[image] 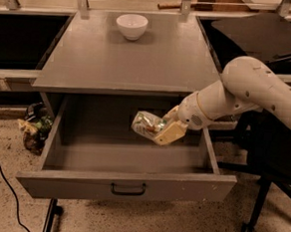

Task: Place 7up can into top drawer

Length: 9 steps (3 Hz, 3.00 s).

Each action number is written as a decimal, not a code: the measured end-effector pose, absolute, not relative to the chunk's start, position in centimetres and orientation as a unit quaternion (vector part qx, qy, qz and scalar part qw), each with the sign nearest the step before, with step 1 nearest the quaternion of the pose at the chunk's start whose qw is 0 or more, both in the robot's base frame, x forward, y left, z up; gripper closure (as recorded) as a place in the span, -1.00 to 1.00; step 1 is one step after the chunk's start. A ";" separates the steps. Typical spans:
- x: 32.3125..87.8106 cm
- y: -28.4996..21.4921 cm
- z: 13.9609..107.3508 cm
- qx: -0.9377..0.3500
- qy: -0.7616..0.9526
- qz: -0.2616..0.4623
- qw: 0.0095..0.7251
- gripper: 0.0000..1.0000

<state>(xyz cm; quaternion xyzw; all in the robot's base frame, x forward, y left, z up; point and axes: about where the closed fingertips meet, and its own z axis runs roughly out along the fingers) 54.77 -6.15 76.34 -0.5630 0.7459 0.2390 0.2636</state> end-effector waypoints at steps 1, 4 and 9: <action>56.9 -8.0 73.2 -0.525 0.783 0.236 0.238 1.00; 59.3 -10.0 64.3 -0.454 0.843 0.234 0.170 0.65; 58.3 -12.4 67.7 -0.442 0.818 0.261 0.259 -1.00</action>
Offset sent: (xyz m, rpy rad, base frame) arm 0.0468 -0.0586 -0.1003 -0.0938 0.2327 -0.2794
